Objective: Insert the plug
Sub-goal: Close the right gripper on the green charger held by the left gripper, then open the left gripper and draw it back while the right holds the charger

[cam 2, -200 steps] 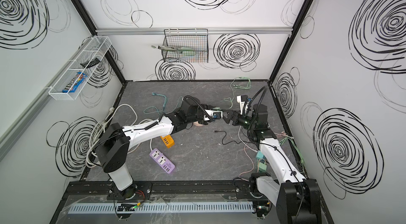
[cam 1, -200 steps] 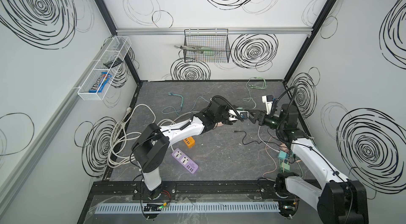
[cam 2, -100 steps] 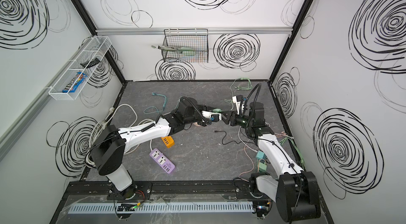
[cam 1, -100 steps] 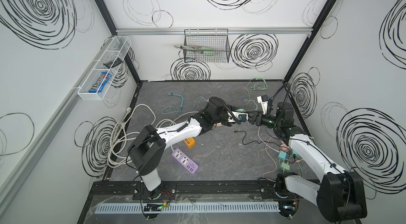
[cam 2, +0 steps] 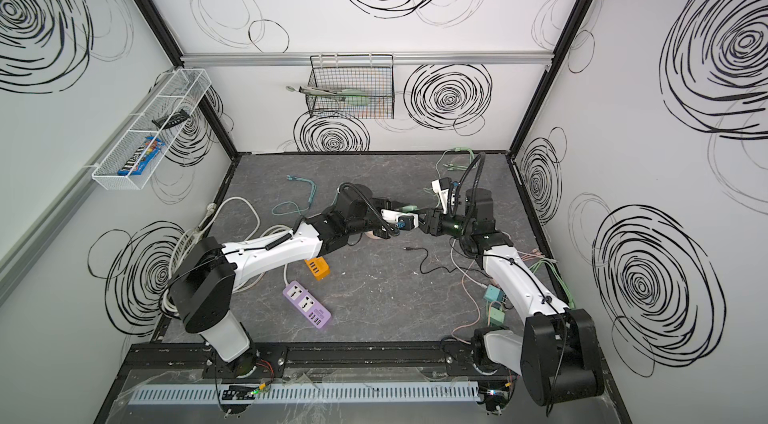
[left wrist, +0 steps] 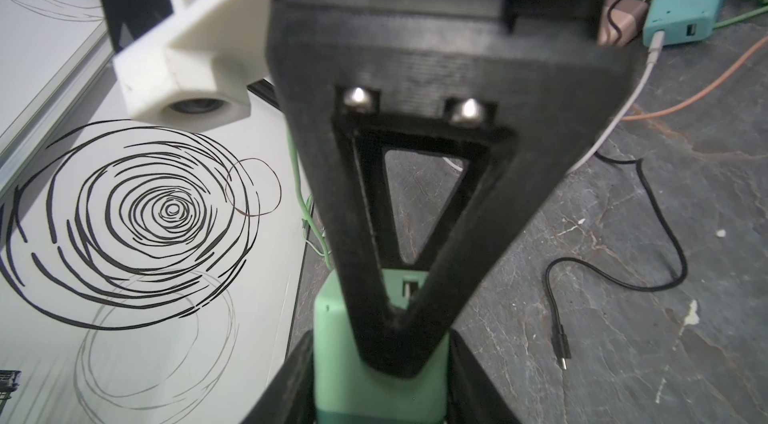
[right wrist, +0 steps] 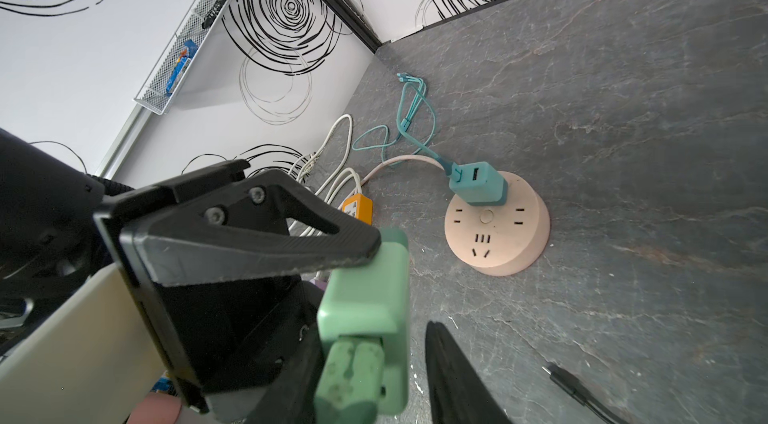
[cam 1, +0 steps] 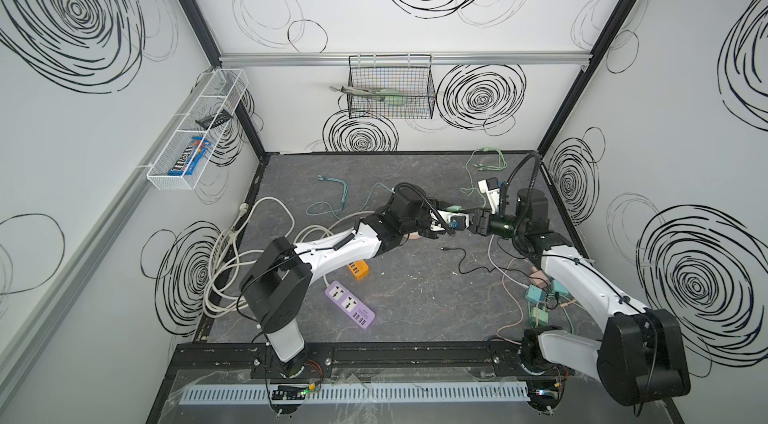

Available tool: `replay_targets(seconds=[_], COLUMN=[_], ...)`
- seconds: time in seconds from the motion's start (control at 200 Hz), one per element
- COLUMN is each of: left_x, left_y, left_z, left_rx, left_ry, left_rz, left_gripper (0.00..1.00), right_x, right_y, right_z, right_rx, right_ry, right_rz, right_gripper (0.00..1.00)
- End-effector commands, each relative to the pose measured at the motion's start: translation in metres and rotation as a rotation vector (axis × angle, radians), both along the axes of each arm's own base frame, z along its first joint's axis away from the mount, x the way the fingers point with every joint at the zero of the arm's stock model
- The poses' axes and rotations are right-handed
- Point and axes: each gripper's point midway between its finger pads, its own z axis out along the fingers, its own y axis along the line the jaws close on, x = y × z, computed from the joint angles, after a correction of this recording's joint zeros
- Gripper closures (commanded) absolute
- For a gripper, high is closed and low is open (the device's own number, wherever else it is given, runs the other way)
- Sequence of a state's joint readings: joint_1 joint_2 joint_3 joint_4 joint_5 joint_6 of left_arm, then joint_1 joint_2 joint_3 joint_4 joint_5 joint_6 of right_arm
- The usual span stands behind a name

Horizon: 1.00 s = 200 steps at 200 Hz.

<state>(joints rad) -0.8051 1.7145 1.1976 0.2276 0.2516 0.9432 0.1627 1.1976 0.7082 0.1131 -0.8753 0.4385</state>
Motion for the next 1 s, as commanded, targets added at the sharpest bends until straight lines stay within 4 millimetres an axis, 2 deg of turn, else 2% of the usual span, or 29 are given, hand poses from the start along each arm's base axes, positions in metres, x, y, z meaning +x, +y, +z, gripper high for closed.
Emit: replay_targets(seconds=[0.0,0.06,0.15,0.335,0.57,0.775,0.84,0.996], left_x=[-0.005,-0.005,-0.006,-0.006,-0.006,-0.006,-0.006,-0.003], left_y=[-0.005,-0.005,-0.004,-0.003,-0.002,0.000,0.000,0.000], left_z=[0.029,0.028,0.027,0.026,0.022,0.020,0.022,0.025], left_rx=[-0.058,-0.055,-0.053,-0.049,-0.039,-0.032,-0.034,-0.047], left_ry=[-0.065,-0.062,-0.057,-0.053,-0.043,-0.033,-0.034,-0.034], left_rz=[-0.031,-0.033,-0.036,-0.033,-0.035,-0.037,-0.038,-0.025], left_gripper=[1.00,1.00,1.00,1.00,1.00,1.00,1.00,0.99], right_x=[0.002,0.003,0.005,0.008,0.008,0.009,0.008,0.006], right_y=[0.006,0.005,0.004,0.003,0.002,0.001,0.002,0.003], right_z=[0.010,0.010,0.011,0.014,0.019,0.020,0.020,0.021], right_rx=[0.009,0.005,0.006,0.013,0.014,0.017,0.018,0.011], right_ry=[-0.026,-0.025,-0.035,-0.040,-0.056,-0.058,-0.059,-0.080], right_rz=[0.026,0.017,0.006,-0.010,-0.019,-0.028,-0.020,-0.004], right_gripper=[0.64,0.69,0.69,0.59,0.63,0.55,0.59,0.75])
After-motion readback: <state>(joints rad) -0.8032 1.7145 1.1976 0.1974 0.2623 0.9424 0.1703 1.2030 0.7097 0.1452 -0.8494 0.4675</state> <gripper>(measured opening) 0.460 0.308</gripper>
